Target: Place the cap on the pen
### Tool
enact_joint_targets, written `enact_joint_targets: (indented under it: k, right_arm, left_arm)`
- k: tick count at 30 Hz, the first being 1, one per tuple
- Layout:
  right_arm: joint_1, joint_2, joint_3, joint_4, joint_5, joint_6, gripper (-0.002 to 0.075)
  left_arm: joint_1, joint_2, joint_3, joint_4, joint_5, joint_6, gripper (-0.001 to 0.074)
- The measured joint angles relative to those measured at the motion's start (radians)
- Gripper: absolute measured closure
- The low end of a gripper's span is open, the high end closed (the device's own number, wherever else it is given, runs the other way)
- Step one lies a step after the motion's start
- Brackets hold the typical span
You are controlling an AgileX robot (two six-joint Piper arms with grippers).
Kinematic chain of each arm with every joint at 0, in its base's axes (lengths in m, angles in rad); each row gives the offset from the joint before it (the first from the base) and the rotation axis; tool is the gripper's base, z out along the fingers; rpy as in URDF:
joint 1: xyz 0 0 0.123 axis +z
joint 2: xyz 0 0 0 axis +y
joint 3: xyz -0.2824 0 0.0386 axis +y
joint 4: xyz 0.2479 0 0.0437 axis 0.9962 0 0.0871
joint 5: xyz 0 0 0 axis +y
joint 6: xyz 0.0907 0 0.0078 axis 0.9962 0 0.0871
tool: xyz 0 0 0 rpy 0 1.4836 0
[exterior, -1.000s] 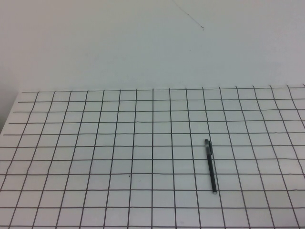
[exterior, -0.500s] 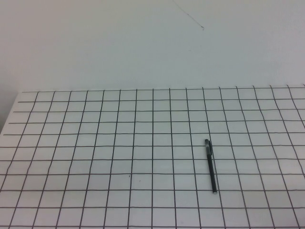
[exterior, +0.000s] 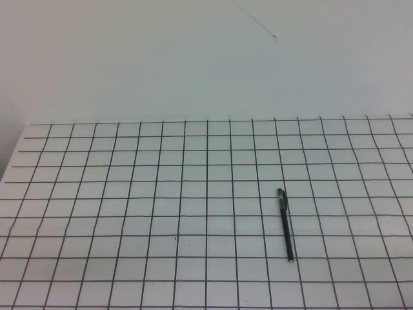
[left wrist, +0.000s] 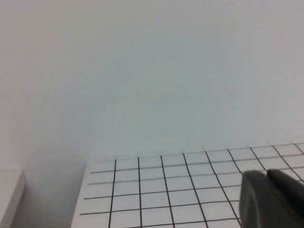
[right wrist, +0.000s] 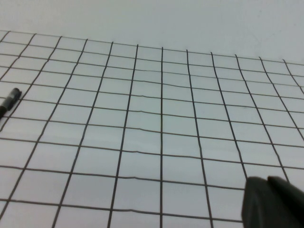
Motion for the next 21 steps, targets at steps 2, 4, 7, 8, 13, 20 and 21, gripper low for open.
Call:
enact_joint_targets:
  k: [2,4,7,8,13,20,21]
  right_arm:
    - [0.000,0.000,0.000,0.000,0.000,0.000,0.0726]
    - [0.000,0.000,0.000,0.000,0.000,0.000,0.0726]
    - [0.000,0.000,0.000,0.000,0.002,0.000,0.0726]
    - [0.000,0.000,0.000,0.000,0.002,0.000,0.0726]
    - [0.000,0.000,0.000,0.000,0.002,0.000,0.0726]
    - [0.000,0.000,0.000,0.000,0.004,0.000,0.0726]
    - [0.000,0.000,0.000,0.000,0.004,0.000,0.0726]
  left_arm:
    - [0.000,-0.040,0.038,0.000,-0.014,0.000,0.0735]
    - [0.000,-0.071,0.069,0.000,0.000,-0.010,0.0735]
    - [0.009,-0.112,0.083,-0.011,0.044,-0.040,0.0735]
    - [0.019,-0.114,0.083,-0.021,0.049,-0.044,0.0735]
    - [0.047,-0.114,0.083,-0.027,0.182,-0.046,0.0735]
    - [0.049,-0.114,0.083,-0.040,0.341,-0.048,0.0735]
    - [0.049,-0.114,0.083,-0.040,0.339,-0.051,0.0736]
